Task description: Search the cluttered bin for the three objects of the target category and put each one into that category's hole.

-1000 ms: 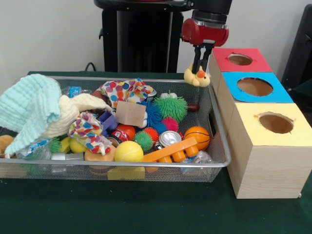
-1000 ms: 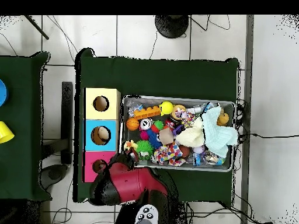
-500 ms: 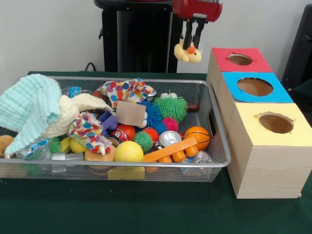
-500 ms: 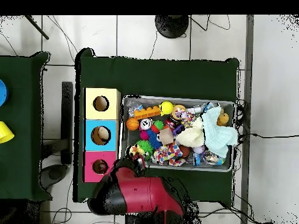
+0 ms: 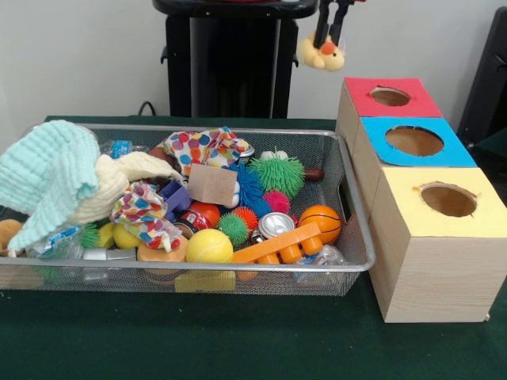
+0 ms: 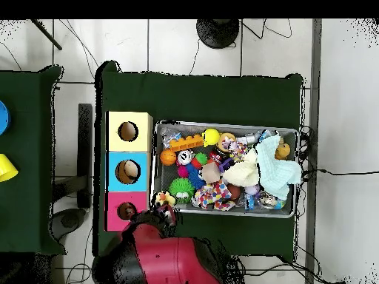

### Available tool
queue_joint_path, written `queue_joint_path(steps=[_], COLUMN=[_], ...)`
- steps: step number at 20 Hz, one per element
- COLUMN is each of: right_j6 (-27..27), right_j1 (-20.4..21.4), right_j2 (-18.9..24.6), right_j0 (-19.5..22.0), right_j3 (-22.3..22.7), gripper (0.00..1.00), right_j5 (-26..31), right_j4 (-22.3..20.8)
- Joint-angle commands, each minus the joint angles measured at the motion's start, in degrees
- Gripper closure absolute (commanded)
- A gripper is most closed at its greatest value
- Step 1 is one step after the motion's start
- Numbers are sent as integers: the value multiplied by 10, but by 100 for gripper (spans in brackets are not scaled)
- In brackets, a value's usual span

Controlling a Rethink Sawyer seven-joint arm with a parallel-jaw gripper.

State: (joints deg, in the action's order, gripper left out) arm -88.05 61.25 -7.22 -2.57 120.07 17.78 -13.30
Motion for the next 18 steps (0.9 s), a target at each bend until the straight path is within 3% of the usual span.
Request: queue_joint_path(steps=[1,6,12,18], right_j6=[-99,-115,-104,-95], right_j1=[-12,-33,-47,-75], right_j2=[-13,-43,-26,-56], right_j0=[-48,-82,-54,-66], right_j3=[21,25,70,70], gripper=[100,100,100,100], right_j5=[11,-23,-90,-138], right_j4=[-26,-27,-26,-50])
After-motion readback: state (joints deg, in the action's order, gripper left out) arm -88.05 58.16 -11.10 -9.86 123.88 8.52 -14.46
